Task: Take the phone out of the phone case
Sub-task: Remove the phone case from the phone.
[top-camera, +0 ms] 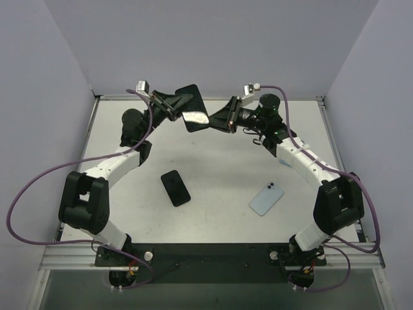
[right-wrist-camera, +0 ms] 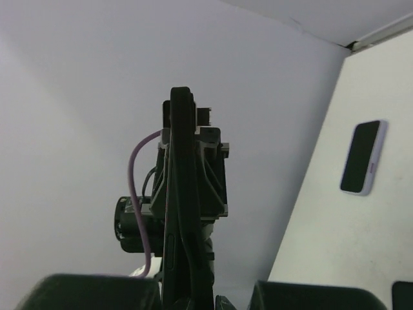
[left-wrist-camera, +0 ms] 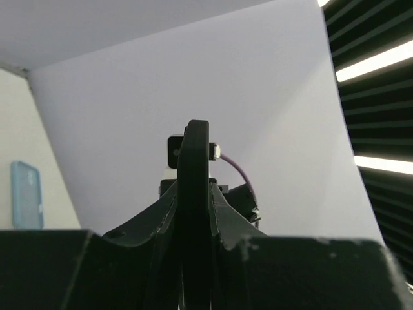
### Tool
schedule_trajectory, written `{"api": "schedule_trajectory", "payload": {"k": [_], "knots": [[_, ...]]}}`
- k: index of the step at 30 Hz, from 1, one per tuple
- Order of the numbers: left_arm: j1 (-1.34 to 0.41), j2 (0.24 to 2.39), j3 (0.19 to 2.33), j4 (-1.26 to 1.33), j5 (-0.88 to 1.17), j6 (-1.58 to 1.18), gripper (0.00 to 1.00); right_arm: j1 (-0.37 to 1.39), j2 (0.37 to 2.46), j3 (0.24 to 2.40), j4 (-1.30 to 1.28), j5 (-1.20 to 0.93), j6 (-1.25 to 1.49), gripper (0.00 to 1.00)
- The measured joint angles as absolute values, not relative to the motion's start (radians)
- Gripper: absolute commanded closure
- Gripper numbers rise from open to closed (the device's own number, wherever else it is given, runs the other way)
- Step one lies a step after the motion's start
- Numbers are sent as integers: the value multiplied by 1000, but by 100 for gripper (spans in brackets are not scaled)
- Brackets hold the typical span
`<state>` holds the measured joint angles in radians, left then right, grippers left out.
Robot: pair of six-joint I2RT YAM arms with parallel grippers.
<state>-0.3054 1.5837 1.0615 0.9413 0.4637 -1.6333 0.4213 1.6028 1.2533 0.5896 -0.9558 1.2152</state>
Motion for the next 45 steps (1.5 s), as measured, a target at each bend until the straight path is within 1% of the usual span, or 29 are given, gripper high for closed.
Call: {"api": "schedule_trajectory", "payload": {"k": [1, 3, 4, 8, 11, 17, 20, 25, 27, 29, 35, 40, 45], "knots": [[-312, 1582, 1044, 928, 467, -1621, 56, 415, 1586, 1223, 565, -944, 1201, 100], [-327, 1580, 1002, 898, 480, -1592, 45, 406, 1557, 1168, 510, -918, 1172, 100], [-335, 1580, 988, 881, 484, -1577, 33, 400, 1544, 1144, 477, -907, 1157, 100], [-359, 1580, 931, 831, 505, -1523, 18, 377, 1499, 1079, 332, -849, 1085, 100], [-382, 1580, 908, 791, 579, -1492, 13, 367, 1461, 1055, 247, -775, 1026, 100], [-427, 1570, 897, 652, 677, -1365, 10, 342, 1394, 1055, 57, -583, 883, 100], [-428, 1544, 897, 574, 688, -1299, 10, 335, 1377, 1055, -38, -481, 810, 100], [-428, 1512, 898, 524, 690, -1230, 10, 343, 1376, 1056, -186, -315, 695, 100], [-428, 1514, 898, 479, 686, -1198, 10, 389, 1386, 1077, -254, -210, 621, 100], [-432, 1516, 900, 398, 661, -1156, 10, 477, 1414, 1118, -327, -60, 540, 100], [-448, 1575, 918, 257, 596, -1071, 7, 689, 1525, 1155, -382, 204, 350, 100], [-473, 1657, 918, 258, 588, -1049, 7, 802, 1628, 1146, -382, 348, 251, 100], [-486, 1733, 903, 296, 595, -1028, 7, 873, 1650, 1108, -315, 392, 206, 100]]}}
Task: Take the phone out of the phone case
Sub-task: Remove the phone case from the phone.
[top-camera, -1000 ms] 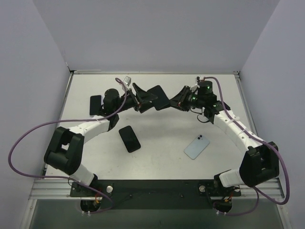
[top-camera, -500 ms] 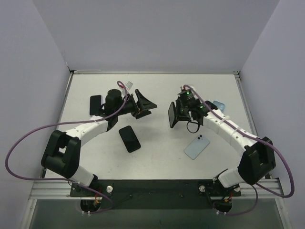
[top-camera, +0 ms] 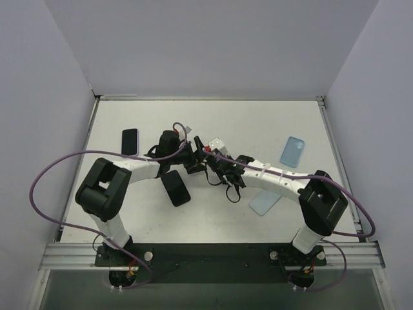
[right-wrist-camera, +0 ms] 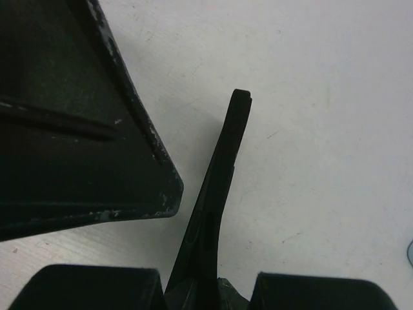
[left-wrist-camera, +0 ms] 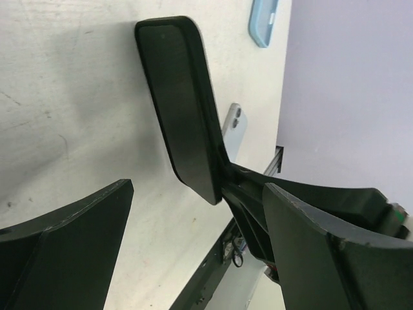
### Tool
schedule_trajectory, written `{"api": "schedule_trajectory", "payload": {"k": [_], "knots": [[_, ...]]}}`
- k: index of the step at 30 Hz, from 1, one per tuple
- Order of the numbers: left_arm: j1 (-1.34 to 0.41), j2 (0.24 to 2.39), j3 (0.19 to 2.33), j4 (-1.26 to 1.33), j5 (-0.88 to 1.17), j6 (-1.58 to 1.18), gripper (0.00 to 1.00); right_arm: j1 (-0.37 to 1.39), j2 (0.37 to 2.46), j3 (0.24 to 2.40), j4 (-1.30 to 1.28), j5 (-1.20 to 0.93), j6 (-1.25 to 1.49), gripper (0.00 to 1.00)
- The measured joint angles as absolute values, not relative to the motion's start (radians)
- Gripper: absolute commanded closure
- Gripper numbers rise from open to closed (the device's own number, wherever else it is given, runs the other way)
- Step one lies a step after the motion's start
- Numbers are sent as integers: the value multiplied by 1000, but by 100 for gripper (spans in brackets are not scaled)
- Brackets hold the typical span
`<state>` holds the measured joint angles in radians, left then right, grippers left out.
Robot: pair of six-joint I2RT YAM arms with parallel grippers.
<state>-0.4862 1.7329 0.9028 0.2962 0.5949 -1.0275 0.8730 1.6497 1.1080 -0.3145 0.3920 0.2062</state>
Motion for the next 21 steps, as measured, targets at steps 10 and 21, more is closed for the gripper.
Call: {"api": "schedule_trajectory", "payload": {"k": [10, 21], "knots": [[-503, 1828, 840, 392, 601, -987, 14, 859, 1636, 1030, -184, 312, 217, 100], [-550, 1854, 830, 453, 620, -961, 18, 758, 1586, 970, -101, 138, 284, 100]]}}
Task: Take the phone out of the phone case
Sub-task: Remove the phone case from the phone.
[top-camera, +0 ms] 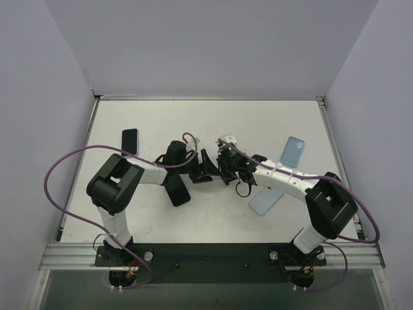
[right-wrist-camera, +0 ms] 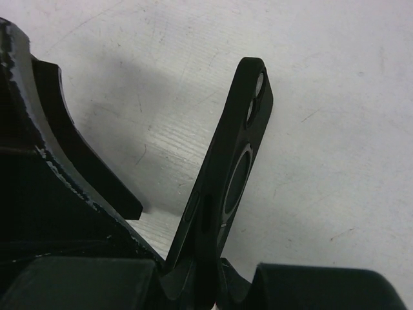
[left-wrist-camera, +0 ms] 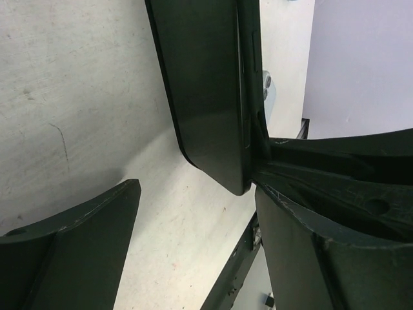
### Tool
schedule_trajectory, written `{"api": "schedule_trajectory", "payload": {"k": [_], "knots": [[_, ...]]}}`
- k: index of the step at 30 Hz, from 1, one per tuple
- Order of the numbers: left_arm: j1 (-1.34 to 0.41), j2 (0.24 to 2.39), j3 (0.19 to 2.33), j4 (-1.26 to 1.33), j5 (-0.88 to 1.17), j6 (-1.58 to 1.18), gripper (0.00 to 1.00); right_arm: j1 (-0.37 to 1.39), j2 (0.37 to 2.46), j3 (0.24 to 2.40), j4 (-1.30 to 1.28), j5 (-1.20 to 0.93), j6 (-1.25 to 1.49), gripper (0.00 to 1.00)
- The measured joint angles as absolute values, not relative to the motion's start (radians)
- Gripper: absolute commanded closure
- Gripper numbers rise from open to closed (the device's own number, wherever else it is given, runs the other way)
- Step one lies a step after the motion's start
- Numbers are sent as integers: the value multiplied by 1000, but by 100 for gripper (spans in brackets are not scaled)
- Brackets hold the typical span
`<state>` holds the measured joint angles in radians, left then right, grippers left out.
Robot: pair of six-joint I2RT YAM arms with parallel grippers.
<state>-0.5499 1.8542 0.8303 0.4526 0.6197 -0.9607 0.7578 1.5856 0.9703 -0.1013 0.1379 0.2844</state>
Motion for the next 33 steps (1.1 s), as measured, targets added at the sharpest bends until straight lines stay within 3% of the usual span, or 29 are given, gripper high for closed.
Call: {"api": "schedule_trajectory", "payload": {"k": [12, 23, 33], "knots": [[-563, 1890, 854, 437, 626, -935, 23, 725, 1589, 962, -54, 25, 303, 100], [-592, 1892, 978, 246, 612, -851, 44, 669, 1583, 949, -50, -60, 323, 100], [-675, 1891, 1172, -67, 455, -758, 57, 636, 1572, 938, -72, -64, 334, 100]]}}
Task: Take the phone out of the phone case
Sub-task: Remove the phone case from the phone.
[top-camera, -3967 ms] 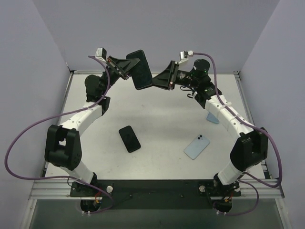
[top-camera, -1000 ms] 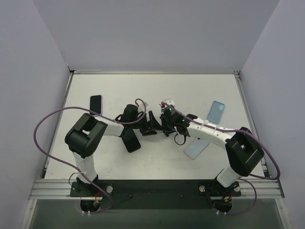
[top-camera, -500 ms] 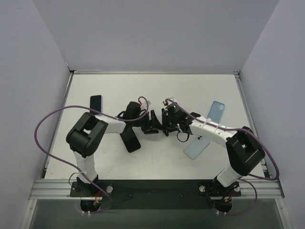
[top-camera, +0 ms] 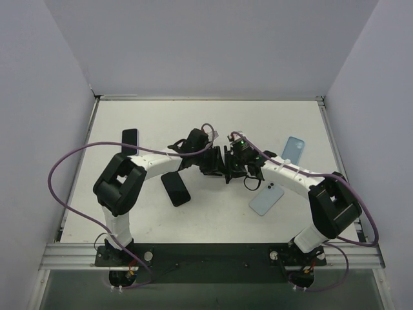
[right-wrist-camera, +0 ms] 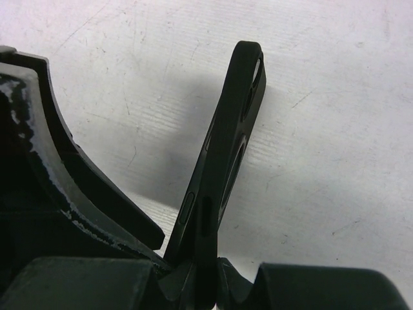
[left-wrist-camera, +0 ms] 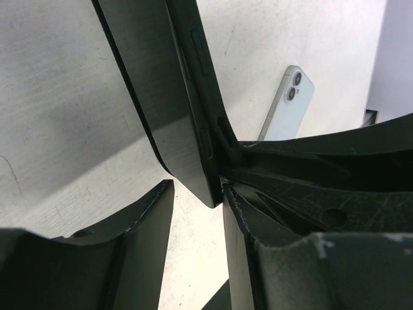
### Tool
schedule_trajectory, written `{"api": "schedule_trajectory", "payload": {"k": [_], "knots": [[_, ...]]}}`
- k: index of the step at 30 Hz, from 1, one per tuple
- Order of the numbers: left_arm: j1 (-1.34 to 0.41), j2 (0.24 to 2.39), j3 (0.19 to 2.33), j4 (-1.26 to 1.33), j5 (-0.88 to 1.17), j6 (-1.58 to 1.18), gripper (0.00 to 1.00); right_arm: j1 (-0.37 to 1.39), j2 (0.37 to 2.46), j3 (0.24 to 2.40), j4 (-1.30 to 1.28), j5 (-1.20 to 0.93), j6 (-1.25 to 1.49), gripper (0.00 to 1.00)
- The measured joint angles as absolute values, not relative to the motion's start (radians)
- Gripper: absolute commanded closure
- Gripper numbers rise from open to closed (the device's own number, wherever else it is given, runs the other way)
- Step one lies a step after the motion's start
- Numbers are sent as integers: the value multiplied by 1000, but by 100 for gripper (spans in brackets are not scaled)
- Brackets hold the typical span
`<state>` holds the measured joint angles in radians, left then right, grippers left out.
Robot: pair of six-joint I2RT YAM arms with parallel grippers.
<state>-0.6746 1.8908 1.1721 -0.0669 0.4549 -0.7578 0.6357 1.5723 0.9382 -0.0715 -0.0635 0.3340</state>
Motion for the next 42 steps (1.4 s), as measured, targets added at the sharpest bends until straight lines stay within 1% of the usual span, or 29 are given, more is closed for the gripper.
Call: {"api": "schedule_trajectory", "payload": {"k": [7, 17, 23, 31, 33, 36, 37, 38, 39, 42], "knots": [[-733, 1899, 1314, -306, 284, -709, 60, 624, 1568, 925, -49, -84, 359, 100], [-738, 1887, 1343, -436, 174, -691, 64, 598, 1582, 890, 69, -223, 440, 100], [-734, 1914, 1329, -427, 100, -684, 68, 585, 1617, 870, 183, -295, 489, 100], [-727, 1922, 1308, -383, 107, -691, 69, 575, 1625, 851, 230, -314, 525, 100], [-722, 1913, 1284, -354, 119, -699, 71, 575, 1625, 847, 236, -316, 527, 100], [-712, 1893, 1237, -294, 142, -716, 81, 572, 1624, 843, 245, -322, 529, 100], [-707, 1886, 1216, -263, 157, -726, 86, 570, 1624, 840, 249, -327, 531, 100], [-699, 1880, 1193, -229, 178, -737, 98, 568, 1623, 837, 253, -331, 532, 100], [-691, 1873, 1168, -192, 201, -751, 100, 567, 1623, 834, 258, -333, 533, 100], [-666, 1862, 1100, -74, 275, -798, 100, 561, 1620, 824, 273, -346, 538, 100]]}}
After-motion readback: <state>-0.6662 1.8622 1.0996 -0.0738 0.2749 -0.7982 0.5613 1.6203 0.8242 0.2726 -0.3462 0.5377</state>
